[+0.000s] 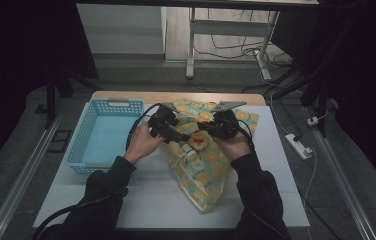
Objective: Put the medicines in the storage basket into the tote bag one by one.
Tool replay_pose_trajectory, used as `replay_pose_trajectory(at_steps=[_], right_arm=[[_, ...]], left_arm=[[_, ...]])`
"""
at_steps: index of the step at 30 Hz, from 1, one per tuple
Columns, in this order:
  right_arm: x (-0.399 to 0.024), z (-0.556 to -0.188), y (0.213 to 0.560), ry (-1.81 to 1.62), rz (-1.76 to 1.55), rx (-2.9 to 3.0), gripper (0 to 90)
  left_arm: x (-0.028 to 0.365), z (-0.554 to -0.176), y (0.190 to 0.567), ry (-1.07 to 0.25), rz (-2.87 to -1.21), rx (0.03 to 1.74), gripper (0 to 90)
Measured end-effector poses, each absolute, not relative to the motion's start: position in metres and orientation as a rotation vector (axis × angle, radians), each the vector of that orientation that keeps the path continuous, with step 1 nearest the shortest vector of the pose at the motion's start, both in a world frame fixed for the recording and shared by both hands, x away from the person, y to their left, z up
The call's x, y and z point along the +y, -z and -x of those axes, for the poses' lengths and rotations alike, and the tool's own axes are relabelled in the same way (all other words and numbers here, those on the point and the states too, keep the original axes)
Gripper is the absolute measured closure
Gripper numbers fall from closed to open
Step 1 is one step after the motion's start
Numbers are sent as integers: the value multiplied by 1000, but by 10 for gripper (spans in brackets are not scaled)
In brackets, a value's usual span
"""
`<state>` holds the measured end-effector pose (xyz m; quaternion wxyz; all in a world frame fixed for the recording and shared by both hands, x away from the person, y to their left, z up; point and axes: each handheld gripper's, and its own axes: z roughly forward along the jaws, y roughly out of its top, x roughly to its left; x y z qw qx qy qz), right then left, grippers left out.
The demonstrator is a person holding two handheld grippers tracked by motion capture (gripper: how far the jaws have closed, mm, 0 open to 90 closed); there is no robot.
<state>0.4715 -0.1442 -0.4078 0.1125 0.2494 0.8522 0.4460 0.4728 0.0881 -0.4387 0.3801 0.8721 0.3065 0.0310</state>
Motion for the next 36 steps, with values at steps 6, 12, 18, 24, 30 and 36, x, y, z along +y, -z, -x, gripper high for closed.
replay_pose_trajectory(at_steps=[6, 12, 18, 24, 30, 36], right_arm=[[-143, -471, 408, -1305, -728, 2504, 900], [-143, -470, 408, -1304, -725, 2510, 900], [-141, -469, 408, -1305, -722, 2516, 900], [-140, -469, 408, -1302, -711, 2521, 900], [-138, -468, 409, -1299, -708, 2525, 900], [-137, -467, 408, -1297, -702, 2527, 900]], left_arm=[[87, -462, 438, -63, -2231, 707, 13], [84, -451, 440, -51, -2239, 661, 0], [87, -443, 446, -52, -2246, 658, 0], [90, -435, 452, -40, -2227, 654, 0], [91, -427, 458, -35, -2220, 641, 0], [89, -423, 463, -41, -2223, 642, 0]])
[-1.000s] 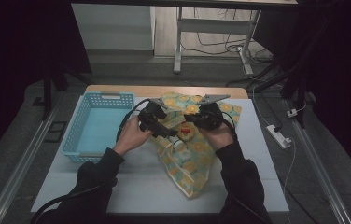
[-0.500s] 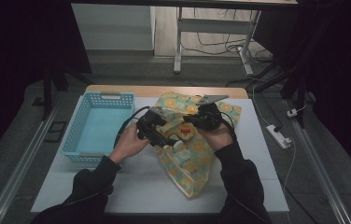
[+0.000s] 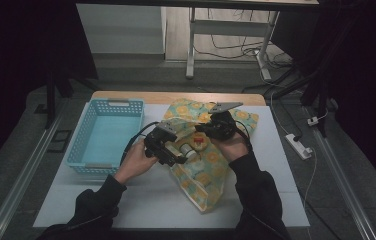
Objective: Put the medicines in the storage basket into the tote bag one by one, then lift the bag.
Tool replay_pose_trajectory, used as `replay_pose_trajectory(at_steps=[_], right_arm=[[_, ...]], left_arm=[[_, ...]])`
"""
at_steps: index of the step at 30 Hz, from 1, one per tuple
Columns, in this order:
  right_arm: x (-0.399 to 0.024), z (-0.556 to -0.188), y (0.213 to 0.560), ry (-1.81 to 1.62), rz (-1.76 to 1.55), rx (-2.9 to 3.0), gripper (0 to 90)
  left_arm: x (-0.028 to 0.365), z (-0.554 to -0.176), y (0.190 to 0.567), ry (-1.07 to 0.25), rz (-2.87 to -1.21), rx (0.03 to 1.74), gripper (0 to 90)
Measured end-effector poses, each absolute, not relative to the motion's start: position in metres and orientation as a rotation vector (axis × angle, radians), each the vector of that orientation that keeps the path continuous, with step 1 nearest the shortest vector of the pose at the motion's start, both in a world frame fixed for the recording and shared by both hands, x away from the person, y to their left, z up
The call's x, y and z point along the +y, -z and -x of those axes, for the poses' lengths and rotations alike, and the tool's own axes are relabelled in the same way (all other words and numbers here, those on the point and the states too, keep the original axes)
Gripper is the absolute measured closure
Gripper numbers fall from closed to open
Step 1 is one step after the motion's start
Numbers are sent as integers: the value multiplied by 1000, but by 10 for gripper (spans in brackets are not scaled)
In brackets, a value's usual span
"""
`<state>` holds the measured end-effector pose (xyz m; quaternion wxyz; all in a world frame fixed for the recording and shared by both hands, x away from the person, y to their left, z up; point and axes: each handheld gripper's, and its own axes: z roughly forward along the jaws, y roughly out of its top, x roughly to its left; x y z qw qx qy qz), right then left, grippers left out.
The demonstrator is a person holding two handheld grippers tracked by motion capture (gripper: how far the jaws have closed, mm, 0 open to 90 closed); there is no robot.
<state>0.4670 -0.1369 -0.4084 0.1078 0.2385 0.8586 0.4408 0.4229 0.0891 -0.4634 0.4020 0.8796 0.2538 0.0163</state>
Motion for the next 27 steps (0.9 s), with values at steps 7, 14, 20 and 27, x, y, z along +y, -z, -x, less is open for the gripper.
replay_pose_trajectory(at_steps=[7, 14, 20, 27], right_arm=[[-137, -467, 409, -1296, -703, 2529, 900], [-137, -467, 408, -1295, -701, 2528, 900], [-136, -467, 409, -1293, -700, 2531, 900], [-137, -467, 409, -1295, -700, 2530, 900]], left_arm=[[84, -424, 473, -31, -2255, 678, 0], [75, -428, 487, -40, -2293, 712, 3], [70, -431, 502, -36, -2321, 758, 18], [66, -429, 514, -21, -2346, 785, 47]])
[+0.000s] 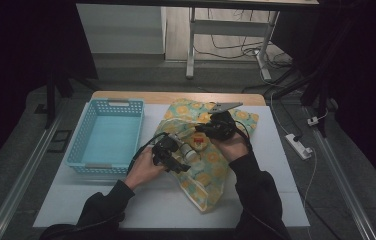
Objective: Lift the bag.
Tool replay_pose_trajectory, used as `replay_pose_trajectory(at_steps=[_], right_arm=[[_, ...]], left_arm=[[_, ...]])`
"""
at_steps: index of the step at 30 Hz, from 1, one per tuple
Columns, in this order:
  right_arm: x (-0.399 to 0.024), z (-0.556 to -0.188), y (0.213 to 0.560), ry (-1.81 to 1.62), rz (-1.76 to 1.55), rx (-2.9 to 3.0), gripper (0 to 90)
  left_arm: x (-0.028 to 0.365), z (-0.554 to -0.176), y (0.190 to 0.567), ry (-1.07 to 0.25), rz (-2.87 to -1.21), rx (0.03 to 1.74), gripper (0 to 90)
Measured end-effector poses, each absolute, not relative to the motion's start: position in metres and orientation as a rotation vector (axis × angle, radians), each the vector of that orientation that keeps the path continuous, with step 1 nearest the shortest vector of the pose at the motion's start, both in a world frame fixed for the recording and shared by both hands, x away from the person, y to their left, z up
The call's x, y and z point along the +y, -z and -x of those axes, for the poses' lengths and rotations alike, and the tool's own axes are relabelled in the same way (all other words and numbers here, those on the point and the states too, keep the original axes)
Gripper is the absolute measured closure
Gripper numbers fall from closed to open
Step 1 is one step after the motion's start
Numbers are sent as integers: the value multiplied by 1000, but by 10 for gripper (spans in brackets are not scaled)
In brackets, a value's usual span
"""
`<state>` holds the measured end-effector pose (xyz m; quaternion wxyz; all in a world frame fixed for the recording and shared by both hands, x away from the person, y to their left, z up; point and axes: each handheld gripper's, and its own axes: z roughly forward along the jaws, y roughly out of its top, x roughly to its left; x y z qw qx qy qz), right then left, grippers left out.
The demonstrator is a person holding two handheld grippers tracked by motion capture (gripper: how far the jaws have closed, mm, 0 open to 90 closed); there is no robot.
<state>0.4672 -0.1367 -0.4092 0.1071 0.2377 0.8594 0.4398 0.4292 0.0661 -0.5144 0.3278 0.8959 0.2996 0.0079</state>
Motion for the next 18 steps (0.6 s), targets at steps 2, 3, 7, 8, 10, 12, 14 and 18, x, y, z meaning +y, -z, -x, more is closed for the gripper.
replay_pose_trajectory(at_steps=[2, 3, 7, 8, 10, 12, 14, 18], right_arm=[[-137, -467, 409, -1294, -698, 2531, 900], [-137, -467, 409, -1294, -698, 2531, 900], [-137, -467, 409, -1294, -699, 2531, 900], [-137, -467, 409, -1292, -700, 2531, 900], [-137, -467, 410, -1291, -700, 2532, 900], [-137, -467, 410, -1293, -698, 2531, 900], [-137, -467, 409, -1293, -699, 2531, 900], [-137, -467, 409, -1295, -700, 2529, 900]], left_arm=[[65, -428, 518, -6, -2360, 779, 54], [64, -428, 520, -8, -2377, 772, 54], [61, -425, 527, -39, -2432, 764, 67], [61, -424, 528, -56, -2442, 758, 75], [60, -422, 527, -105, -2458, 745, 104], [60, -419, 527, -141, -2483, 721, 161], [61, -418, 525, -137, -2486, 709, 221], [64, -415, 523, -135, -2482, 704, 395]])
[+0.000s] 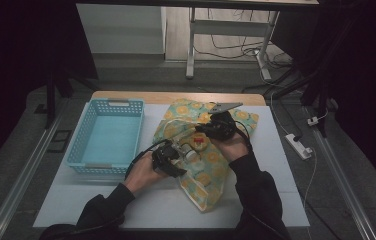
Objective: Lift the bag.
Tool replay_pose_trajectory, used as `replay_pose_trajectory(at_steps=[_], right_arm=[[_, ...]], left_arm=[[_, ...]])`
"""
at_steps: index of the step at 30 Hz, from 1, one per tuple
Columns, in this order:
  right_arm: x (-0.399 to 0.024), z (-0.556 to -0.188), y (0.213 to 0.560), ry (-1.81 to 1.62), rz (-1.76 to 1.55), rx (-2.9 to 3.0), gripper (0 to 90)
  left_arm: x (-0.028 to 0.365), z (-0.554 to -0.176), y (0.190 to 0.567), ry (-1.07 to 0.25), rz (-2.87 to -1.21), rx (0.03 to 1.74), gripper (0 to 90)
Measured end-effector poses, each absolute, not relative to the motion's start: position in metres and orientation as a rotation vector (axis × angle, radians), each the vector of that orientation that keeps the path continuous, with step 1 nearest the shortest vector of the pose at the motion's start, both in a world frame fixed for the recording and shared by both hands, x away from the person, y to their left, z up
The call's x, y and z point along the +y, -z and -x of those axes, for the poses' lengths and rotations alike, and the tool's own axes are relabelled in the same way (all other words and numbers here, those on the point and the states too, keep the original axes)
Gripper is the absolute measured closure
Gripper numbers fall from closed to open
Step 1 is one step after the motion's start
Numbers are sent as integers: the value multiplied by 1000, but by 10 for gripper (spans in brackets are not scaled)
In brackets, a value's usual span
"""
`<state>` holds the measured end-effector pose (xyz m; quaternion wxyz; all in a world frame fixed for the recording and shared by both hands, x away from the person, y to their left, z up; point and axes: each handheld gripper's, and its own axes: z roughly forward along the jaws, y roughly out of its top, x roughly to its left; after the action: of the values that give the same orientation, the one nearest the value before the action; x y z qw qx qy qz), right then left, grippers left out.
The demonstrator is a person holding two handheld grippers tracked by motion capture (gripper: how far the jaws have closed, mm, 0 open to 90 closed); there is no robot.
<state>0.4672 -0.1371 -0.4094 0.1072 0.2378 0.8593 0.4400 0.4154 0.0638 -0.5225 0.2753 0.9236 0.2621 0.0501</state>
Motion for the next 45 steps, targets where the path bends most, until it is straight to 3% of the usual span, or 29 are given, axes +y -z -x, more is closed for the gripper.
replay_pose_trajectory(at_steps=[8, 12, 31, 45], right_arm=[[-136, -466, 409, -1292, -702, 2532, 900], [-136, -467, 410, -1292, -700, 2533, 900], [-134, -464, 405, -1306, -697, 2562, 900], [-131, -459, 396, -1330, -632, 2604, 900]], left_arm=[[67, -413, 521, -116, -2463, 731, 789], [62, -409, 519, -137, -2481, 747, 867], [64, -401, 483, -144, -2391, 748, 881], [80, -403, 445, -69, -2249, 709, 883]])
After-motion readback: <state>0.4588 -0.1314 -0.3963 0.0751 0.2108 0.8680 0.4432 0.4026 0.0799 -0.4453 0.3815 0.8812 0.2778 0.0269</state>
